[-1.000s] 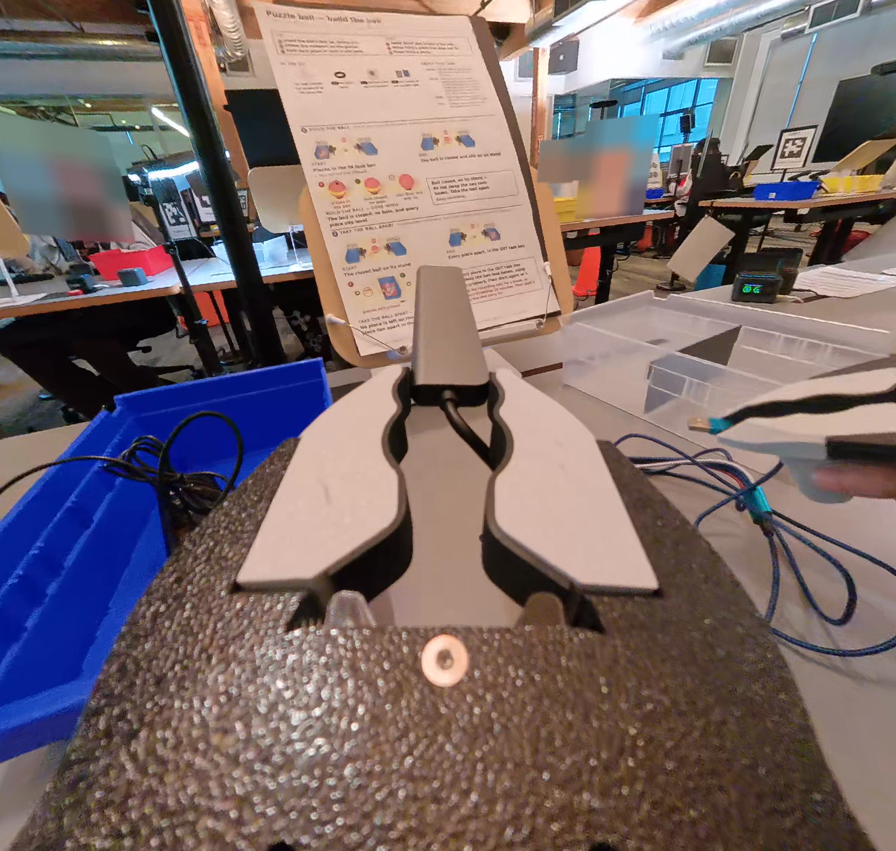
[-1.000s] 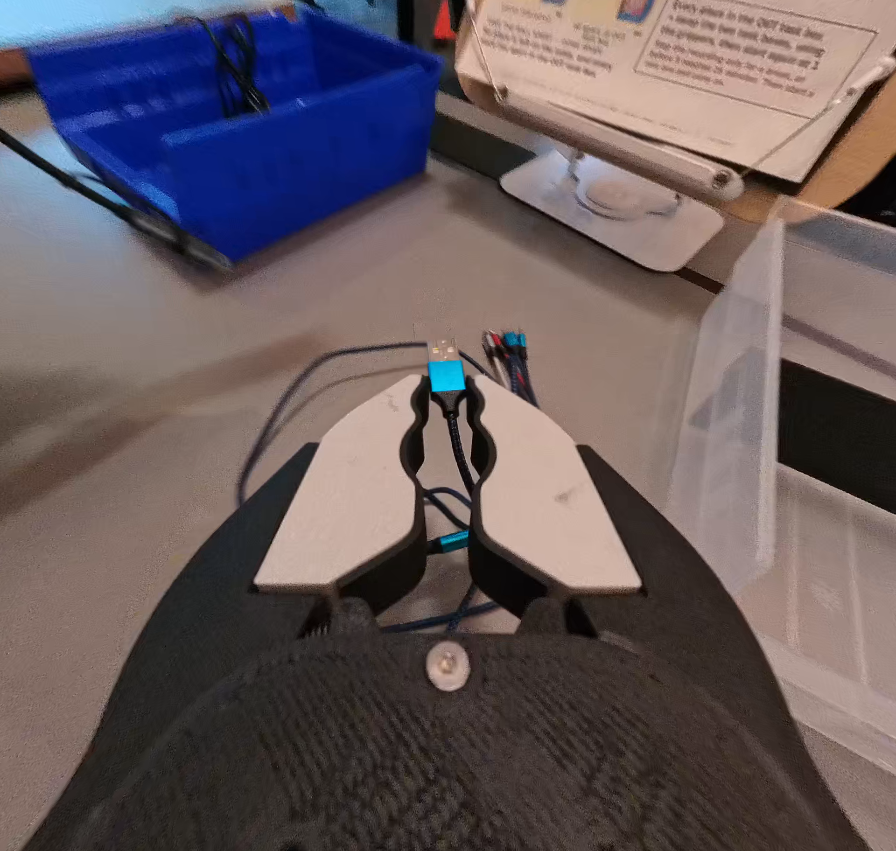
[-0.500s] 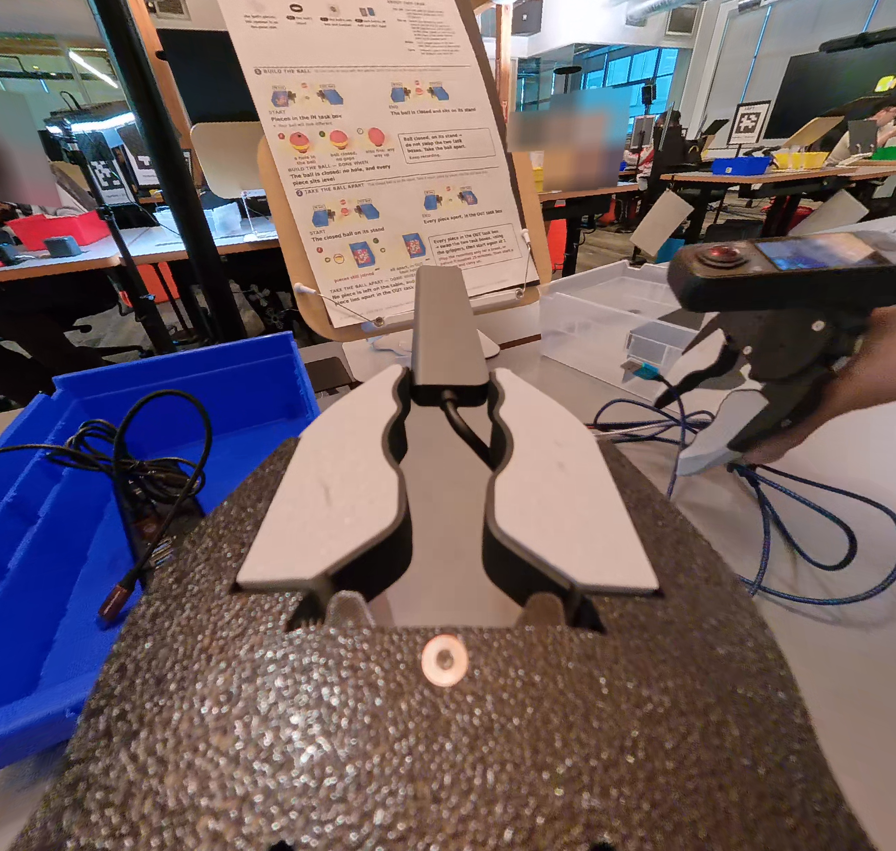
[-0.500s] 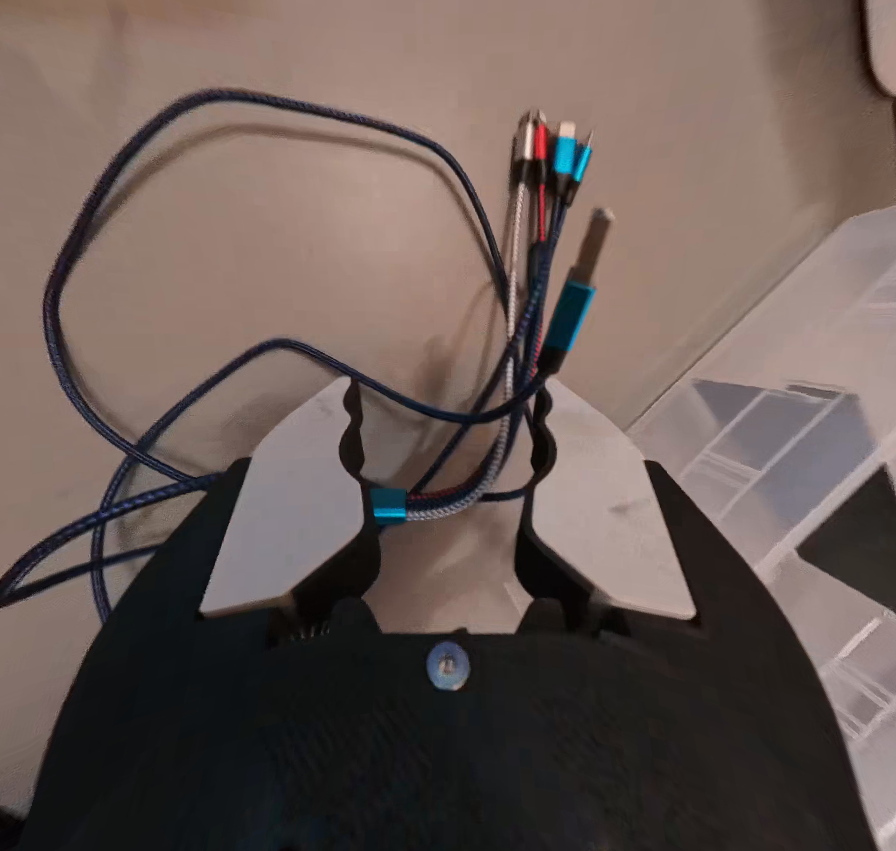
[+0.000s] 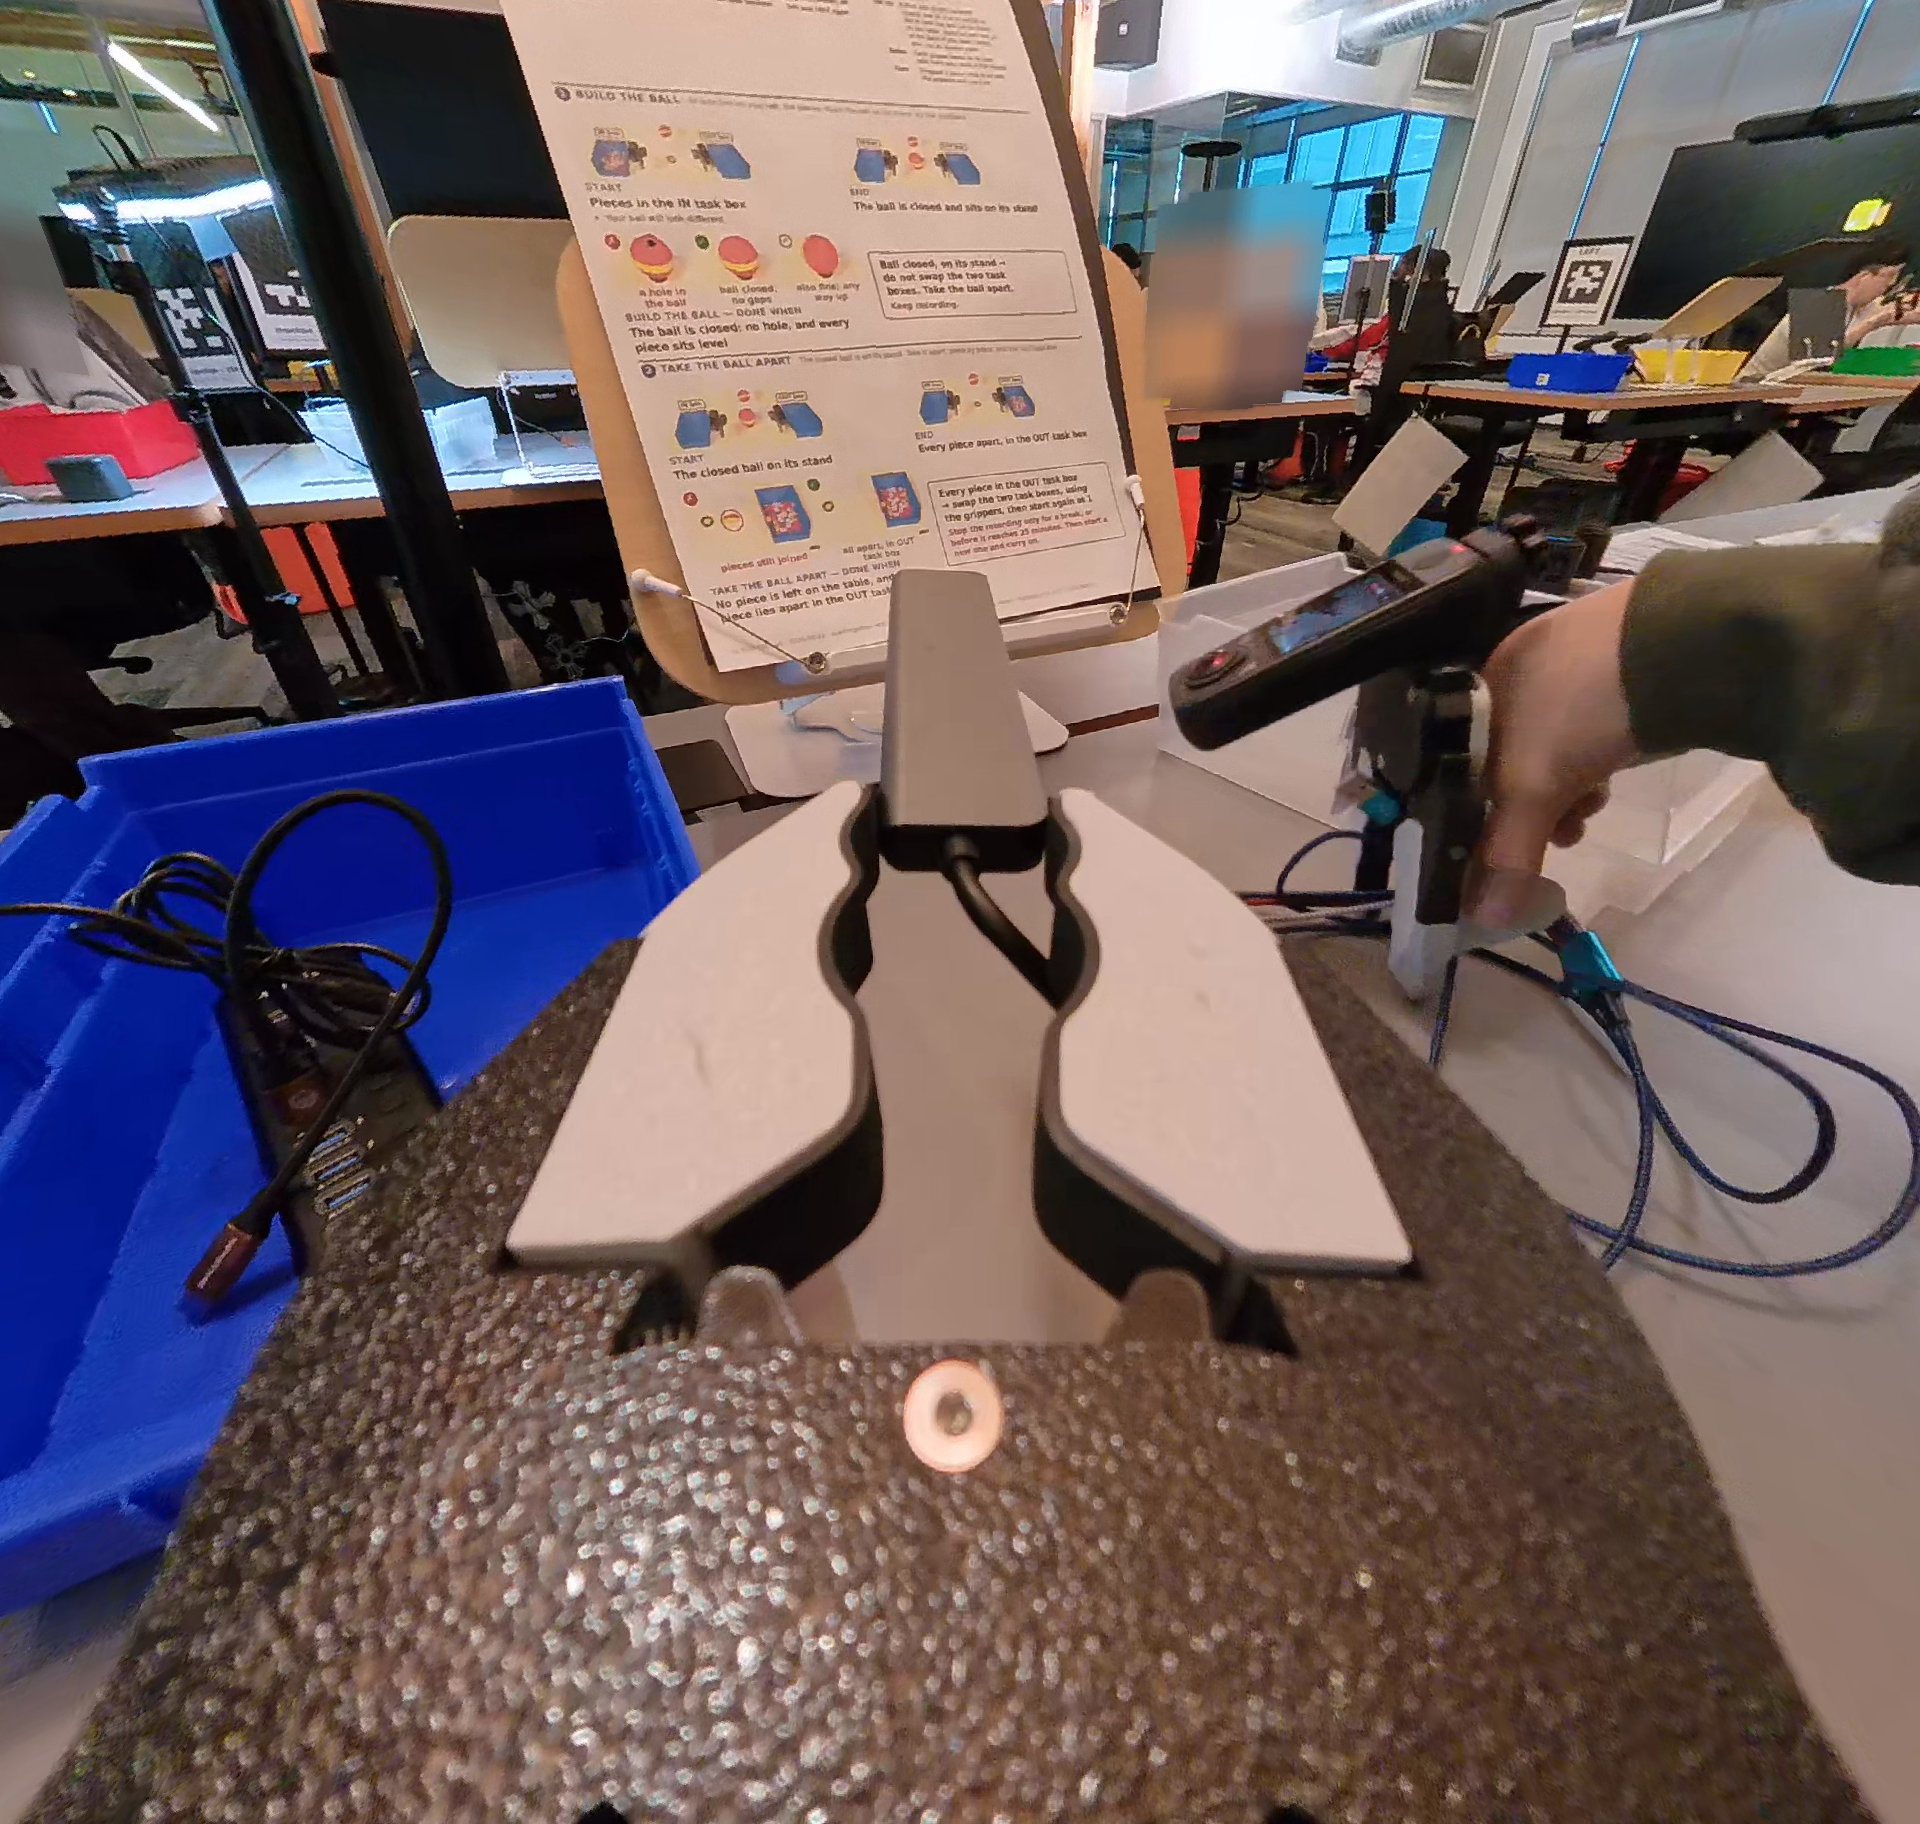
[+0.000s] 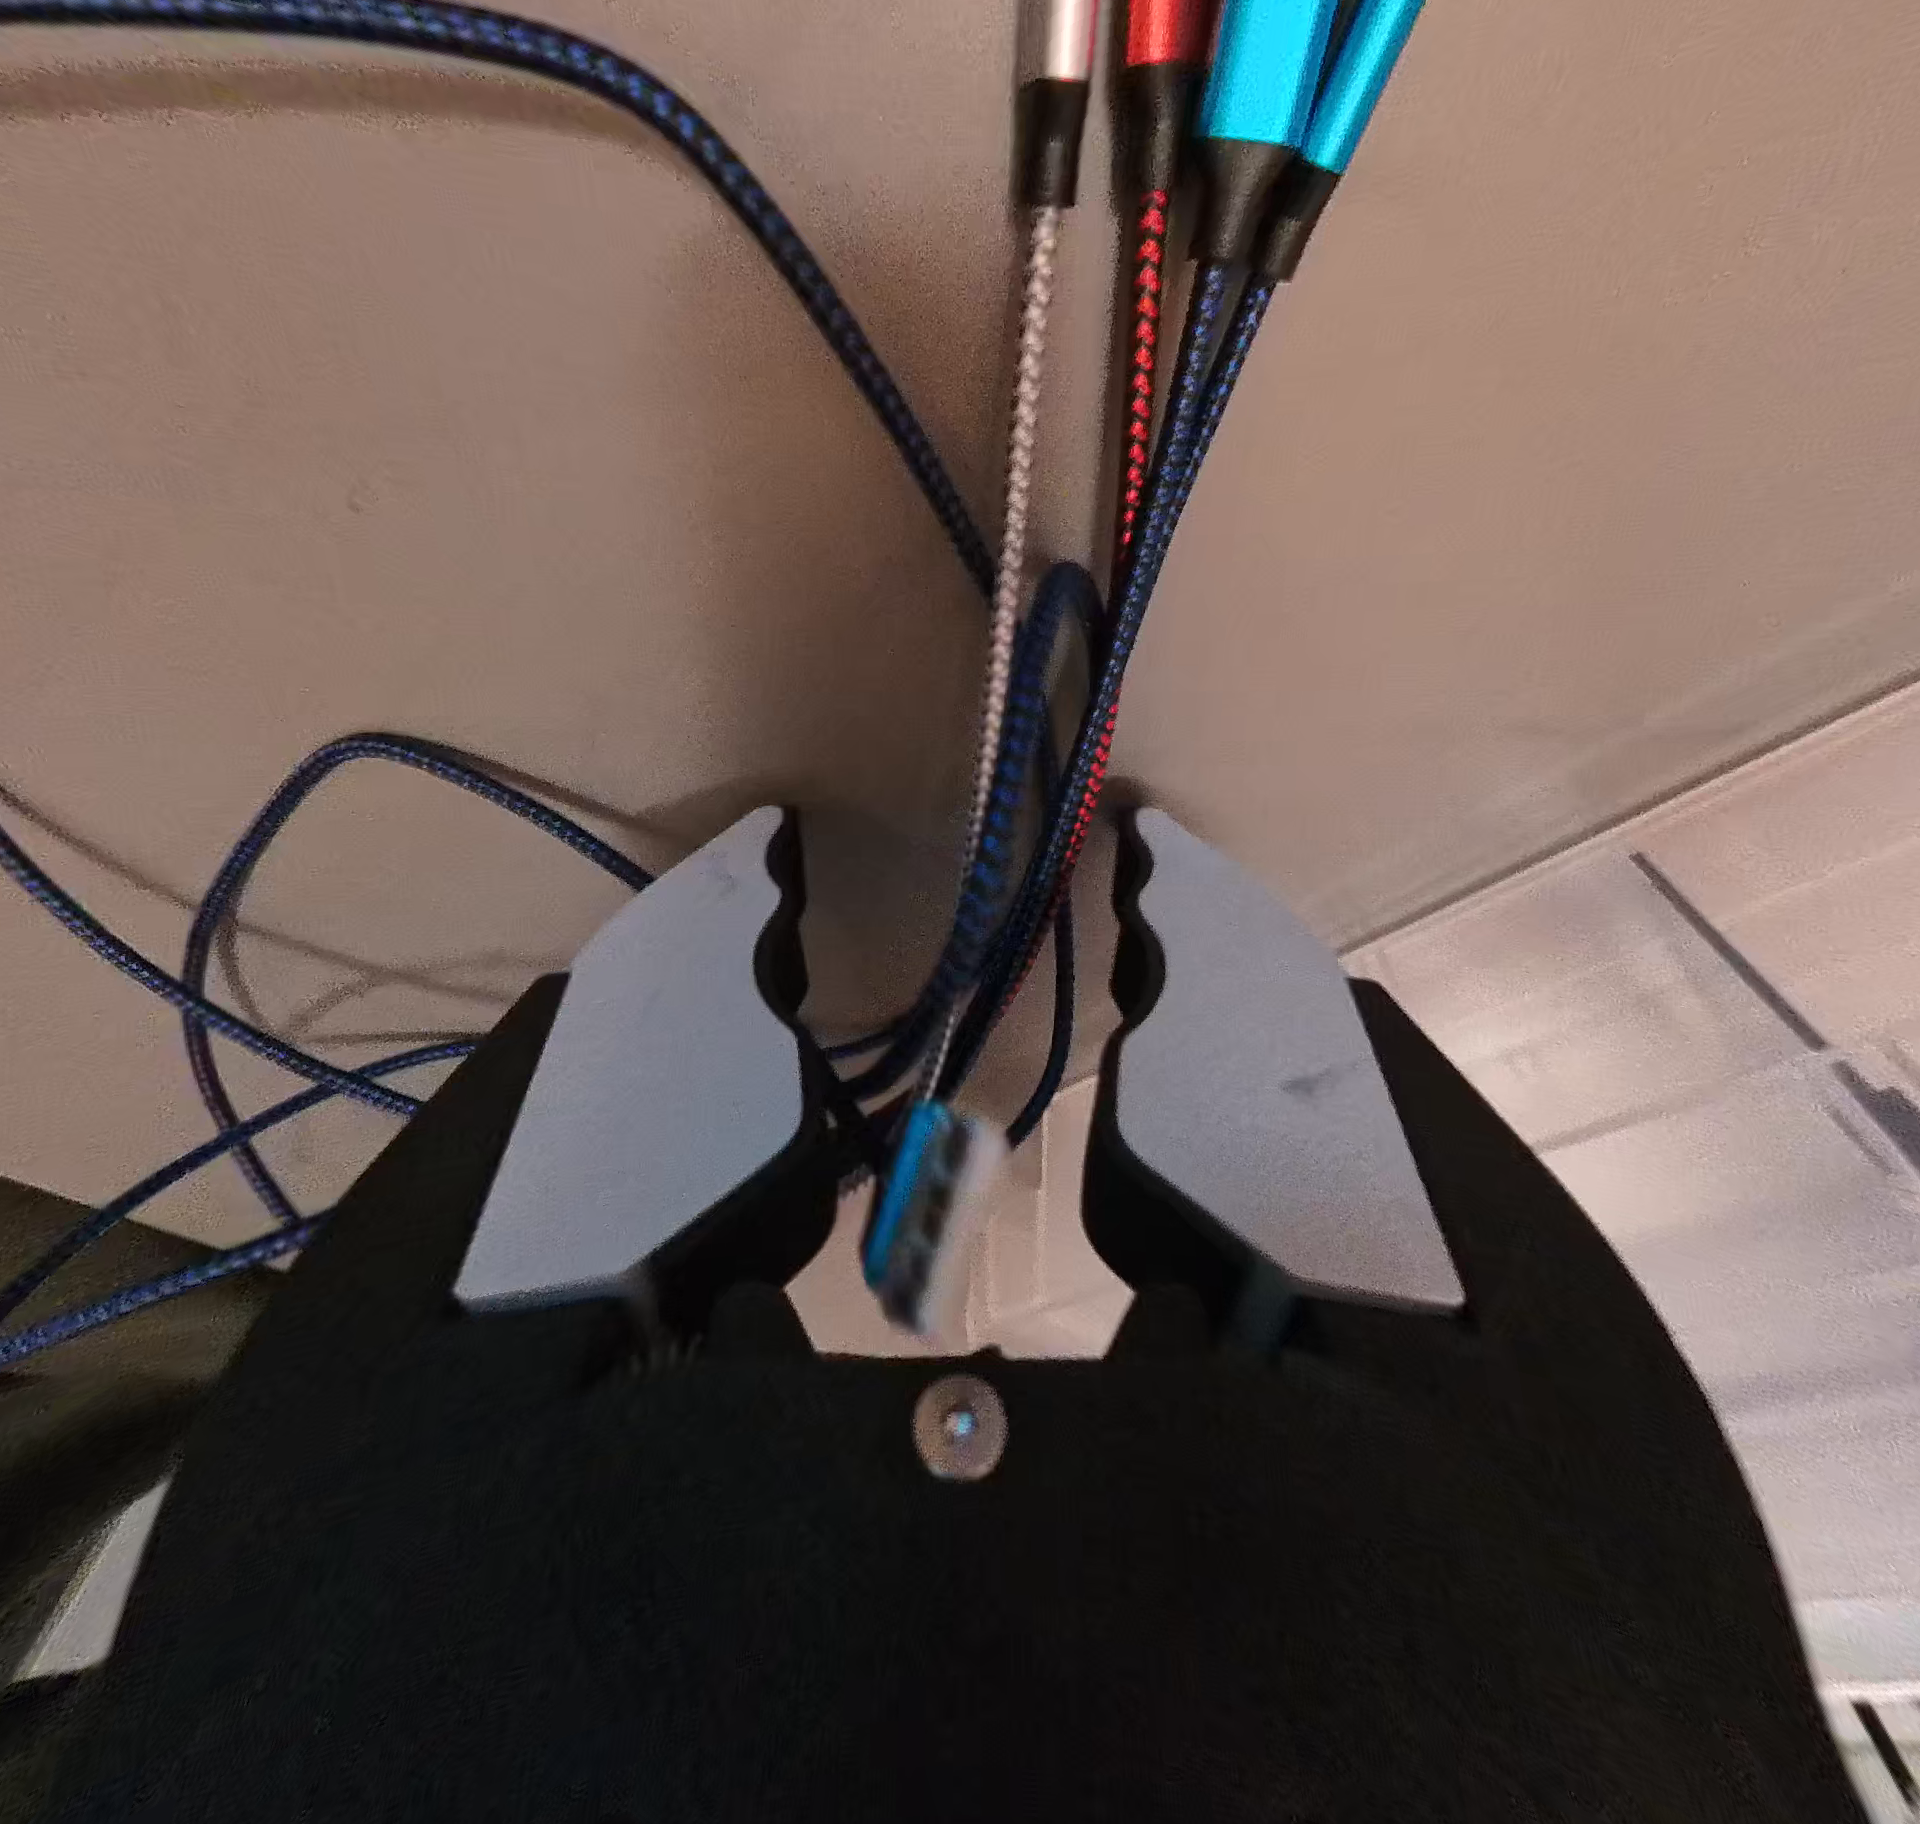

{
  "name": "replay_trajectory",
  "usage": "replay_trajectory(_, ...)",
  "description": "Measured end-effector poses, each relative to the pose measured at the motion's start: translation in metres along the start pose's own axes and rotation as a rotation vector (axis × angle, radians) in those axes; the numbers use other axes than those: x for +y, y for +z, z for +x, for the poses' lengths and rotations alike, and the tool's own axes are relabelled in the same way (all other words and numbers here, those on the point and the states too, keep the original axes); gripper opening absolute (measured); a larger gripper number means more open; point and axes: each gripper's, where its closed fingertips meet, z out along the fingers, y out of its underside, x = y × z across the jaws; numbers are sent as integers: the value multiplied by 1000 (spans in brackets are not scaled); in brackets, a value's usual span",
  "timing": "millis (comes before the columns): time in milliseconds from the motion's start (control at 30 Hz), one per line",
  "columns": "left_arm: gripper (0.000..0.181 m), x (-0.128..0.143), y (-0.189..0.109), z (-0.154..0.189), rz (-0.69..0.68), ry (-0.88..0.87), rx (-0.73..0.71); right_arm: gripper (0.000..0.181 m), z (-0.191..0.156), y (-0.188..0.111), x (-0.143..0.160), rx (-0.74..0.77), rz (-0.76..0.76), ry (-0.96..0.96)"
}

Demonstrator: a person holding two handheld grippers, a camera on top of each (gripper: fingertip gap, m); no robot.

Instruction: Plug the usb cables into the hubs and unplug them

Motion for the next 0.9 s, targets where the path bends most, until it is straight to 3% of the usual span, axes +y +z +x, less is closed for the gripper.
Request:
replay_trajectory(100,29,1,-1,-5,3,-16,-7,49,-1,0,1,7,-41,-24)
replay_trajectory(133,29,2,-1,-6,4,-23,-7,12,-2,-1,-1,16,-41,-37)
replay_trajectory(167,29,2,-1,-7,4,-29,-7,6,-3,-1,-3,27,-39,-44)
replay_trajectory(367,29,1,-3,-13,16,-41,-17,4,-6,-2,-4,169,-25,-155)
replay_trajectory(467,29,-1,-6,-16,21,-45,-22,5,-12,-13,-13,165,104,-181)
replay_trajectory(667,29,-4,-11,-26,32,-56,-42,4,-22,-115,-26,173,573,-149)
replay_trajectory(800,29,-1,-12,-30,24,-70,-48,4,-7,-187,-4,204,788,-107)
replay_trajectory(900,29,0,-12,-31,21,-68,-51,4,25,-233,24,289,885,-40)
